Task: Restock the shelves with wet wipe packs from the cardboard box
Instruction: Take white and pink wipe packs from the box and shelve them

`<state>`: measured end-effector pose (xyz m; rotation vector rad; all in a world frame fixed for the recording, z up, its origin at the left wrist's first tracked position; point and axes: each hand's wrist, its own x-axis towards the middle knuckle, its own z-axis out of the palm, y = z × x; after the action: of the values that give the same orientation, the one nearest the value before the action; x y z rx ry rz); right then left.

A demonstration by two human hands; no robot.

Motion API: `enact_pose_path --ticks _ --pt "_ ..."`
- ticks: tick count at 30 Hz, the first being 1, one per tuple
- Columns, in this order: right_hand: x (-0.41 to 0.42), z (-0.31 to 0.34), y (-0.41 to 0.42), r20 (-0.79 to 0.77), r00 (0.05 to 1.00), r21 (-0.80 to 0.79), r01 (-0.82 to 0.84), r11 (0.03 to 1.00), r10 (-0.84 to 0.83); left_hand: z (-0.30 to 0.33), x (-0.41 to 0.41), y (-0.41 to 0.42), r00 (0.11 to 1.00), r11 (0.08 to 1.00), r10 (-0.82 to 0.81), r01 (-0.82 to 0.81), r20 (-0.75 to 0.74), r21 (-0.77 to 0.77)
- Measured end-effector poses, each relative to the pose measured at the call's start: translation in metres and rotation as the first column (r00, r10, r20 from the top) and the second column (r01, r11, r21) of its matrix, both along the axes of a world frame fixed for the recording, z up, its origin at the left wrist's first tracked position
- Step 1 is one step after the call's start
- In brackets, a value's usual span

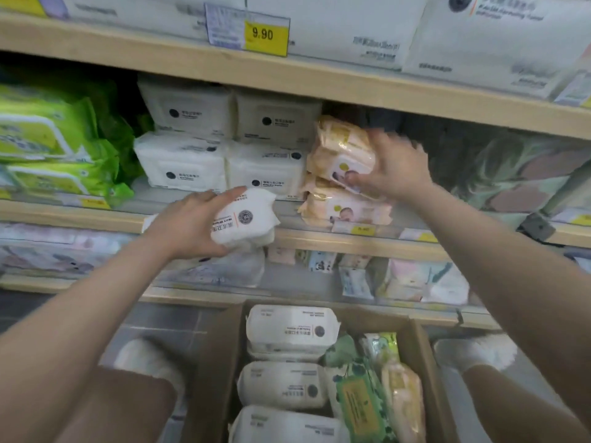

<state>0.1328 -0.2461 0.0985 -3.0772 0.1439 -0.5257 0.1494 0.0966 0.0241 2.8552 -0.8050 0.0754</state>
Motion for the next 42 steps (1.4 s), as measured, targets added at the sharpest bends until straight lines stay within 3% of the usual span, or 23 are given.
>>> enact_pose_path --ticks 3,7,13,28,31,36,39,42 --pt "0.04 0.002 0.002 -0.126 0.992 -0.07 0.014 0.997 -0.023 -0.003 0.021 0.007 0.999 0.995 0.031 -0.035 -0.04 -0.094" --pt "0.068 -0.003 -0.001 -0.245 0.969 -0.004 0.018 1.0 -0.019 -0.005 0.034 0.006 0.997 0.989 0.018 -0.029 -0.079 -0.145" --pt "0.076 -0.026 -0.002 -0.095 0.995 -0.168 -0.039 0.985 0.023 -0.009 0.034 0.006 0.994 0.981 0.038 -0.057 -0.106 -0.186" --pt "0.092 -0.035 -0.015 -0.043 0.992 -0.121 -0.122 0.985 0.118 -0.012 0.029 0.003 0.991 0.978 0.067 -0.087 -0.112 -0.187" --pt "0.084 -0.035 -0.006 0.031 0.987 -0.118 -0.152 0.981 0.157 -0.012 0.028 0.002 0.992 0.977 0.067 -0.088 -0.109 -0.196" --pt "0.048 -0.046 0.037 0.175 0.88 0.069 -0.459 0.886 0.443 -0.01 0.026 0.0 0.989 0.976 0.07 -0.095 -0.131 -0.196" --pt "0.021 -0.057 0.081 0.025 0.807 0.304 -0.568 0.764 0.59 -0.006 0.023 -0.003 0.985 0.971 0.067 -0.101 -0.158 -0.217" --pt "0.008 -0.064 0.109 -0.131 0.768 0.472 -0.508 0.72 0.627 -0.006 0.016 -0.01 0.98 0.963 0.01 -0.063 -0.199 -0.261"
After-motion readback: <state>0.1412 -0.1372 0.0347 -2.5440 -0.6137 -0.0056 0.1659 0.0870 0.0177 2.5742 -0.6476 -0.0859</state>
